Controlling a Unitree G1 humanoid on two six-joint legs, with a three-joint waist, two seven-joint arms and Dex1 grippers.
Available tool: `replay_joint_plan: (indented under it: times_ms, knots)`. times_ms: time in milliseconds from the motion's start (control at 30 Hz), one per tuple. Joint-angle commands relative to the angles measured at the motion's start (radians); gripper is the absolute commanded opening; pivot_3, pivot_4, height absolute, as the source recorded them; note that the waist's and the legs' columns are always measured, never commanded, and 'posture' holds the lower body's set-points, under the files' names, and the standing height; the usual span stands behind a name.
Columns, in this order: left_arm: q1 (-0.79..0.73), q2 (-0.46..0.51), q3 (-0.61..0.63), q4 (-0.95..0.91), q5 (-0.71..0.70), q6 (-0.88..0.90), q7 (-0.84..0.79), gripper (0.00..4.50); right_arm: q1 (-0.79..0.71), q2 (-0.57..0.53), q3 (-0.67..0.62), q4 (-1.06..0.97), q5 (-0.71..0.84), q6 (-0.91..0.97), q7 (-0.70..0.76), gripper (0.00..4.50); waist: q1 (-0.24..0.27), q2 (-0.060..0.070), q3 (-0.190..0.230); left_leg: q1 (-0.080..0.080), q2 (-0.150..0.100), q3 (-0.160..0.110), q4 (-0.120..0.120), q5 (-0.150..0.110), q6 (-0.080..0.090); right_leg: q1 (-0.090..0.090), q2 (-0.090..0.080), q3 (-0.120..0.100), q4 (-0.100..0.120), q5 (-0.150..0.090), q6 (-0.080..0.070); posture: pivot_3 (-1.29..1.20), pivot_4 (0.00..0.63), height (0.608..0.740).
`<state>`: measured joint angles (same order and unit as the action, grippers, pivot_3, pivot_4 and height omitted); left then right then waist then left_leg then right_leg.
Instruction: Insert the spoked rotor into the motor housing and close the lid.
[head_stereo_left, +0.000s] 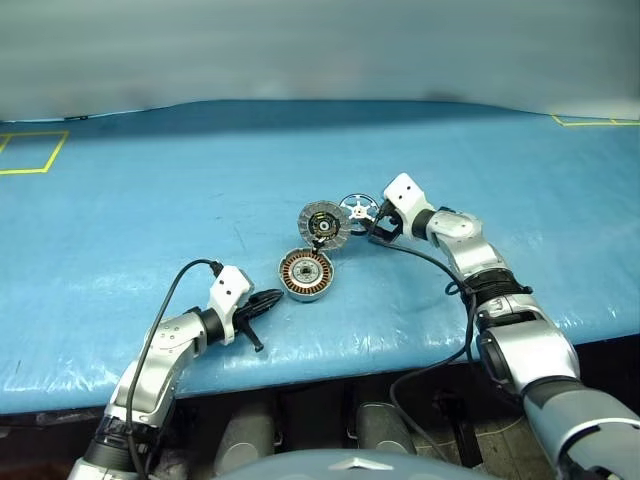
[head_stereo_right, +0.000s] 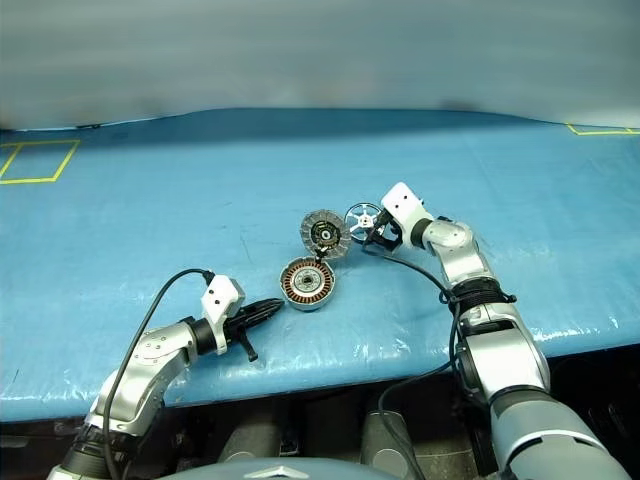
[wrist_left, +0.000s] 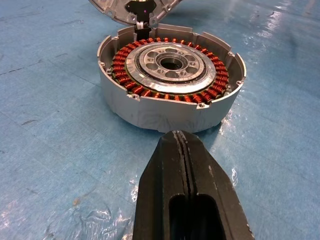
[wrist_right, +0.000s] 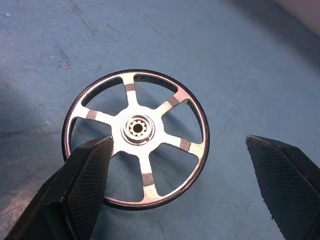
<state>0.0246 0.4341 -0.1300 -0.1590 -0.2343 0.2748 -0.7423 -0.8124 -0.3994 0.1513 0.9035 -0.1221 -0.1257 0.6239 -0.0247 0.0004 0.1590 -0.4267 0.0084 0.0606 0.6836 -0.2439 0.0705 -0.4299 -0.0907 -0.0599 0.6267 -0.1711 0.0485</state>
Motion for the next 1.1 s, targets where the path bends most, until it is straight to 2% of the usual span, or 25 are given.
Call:
replay_joint_plan:
  times_ms: [33,100,133,200,300,833,933,1100]
  knots:
    - [-0.006,-0.001,-0.009,-0.012,0.006,-0.007,0.002,0.01,0.005,-0.019,0.020,-0.014,-0.044,-0.052,-0.029,4.50,0.000,0.000,0.000,0.000,0.000,0.000,0.000,0.000,0.000,0.000,0.000,0.000,0.000,0.000,0.000,0.00,0.150,0.740]
    - [-0.007,-0.001,-0.009,-0.011,0.008,-0.008,0.003,0.01,0.004,-0.018,0.021,-0.008,-0.046,-0.065,-0.022,4.50,0.001,0.000,0.000,0.000,0.000,0.000,0.000,0.000,0.000,0.000,0.000,0.000,0.000,0.000,0.000,0.00,0.150,0.740]
    - [-0.007,0.000,-0.008,-0.010,0.009,-0.009,0.004,0.00,0.003,-0.015,0.019,-0.005,-0.040,-0.065,-0.013,4.32,0.000,0.000,0.000,0.000,0.000,0.000,0.000,0.000,0.000,0.000,0.000,0.000,0.000,0.000,0.000,0.00,0.150,0.740]
    - [-0.008,0.001,-0.003,-0.007,0.011,-0.011,0.008,0.00,0.002,-0.011,0.020,0.004,-0.039,-0.062,-0.002,3.91,0.001,0.000,0.000,0.000,0.000,0.000,0.000,0.000,0.000,0.000,0.000,0.000,0.000,0.000,0.000,0.00,0.150,0.740]
    - [-0.009,0.002,0.001,-0.004,0.013,-0.013,0.009,0.00,-0.001,-0.007,0.023,0.024,-0.044,-0.070,-0.008,2.99,0.001,0.000,0.000,0.000,0.000,0.000,0.000,0.000,0.000,0.000,0.000,0.000,0.000,0.001,-0.001,0.00,0.150,0.740]
    - [-0.004,-0.001,0.006,0.006,0.024,-0.020,0.027,0.00,0.017,0.023,-0.003,0.067,0.006,0.002,0.044,2.99,0.001,0.000,0.000,0.001,0.000,0.000,0.000,0.000,0.000,0.001,0.000,0.000,0.000,0.001,-0.001,0.00,0.150,0.740]
    - [-0.003,0.000,0.007,0.009,0.028,-0.022,0.031,0.00,0.024,0.026,0.004,0.070,0.002,0.020,0.066,2.37,0.001,0.000,0.000,0.001,0.000,0.000,0.000,0.000,0.000,0.001,0.000,0.000,0.000,0.000,-0.001,0.00,0.150,0.740]
    - [-0.005,-0.001,0.009,0.015,0.032,-0.025,0.033,0.00,0.035,0.026,0.015,0.075,0.000,0.042,0.113,0.88,0.001,-0.001,-0.001,0.002,0.000,0.000,0.000,0.000,0.000,0.002,0.000,0.000,0.000,0.000,-0.001,0.00,0.150,0.740]
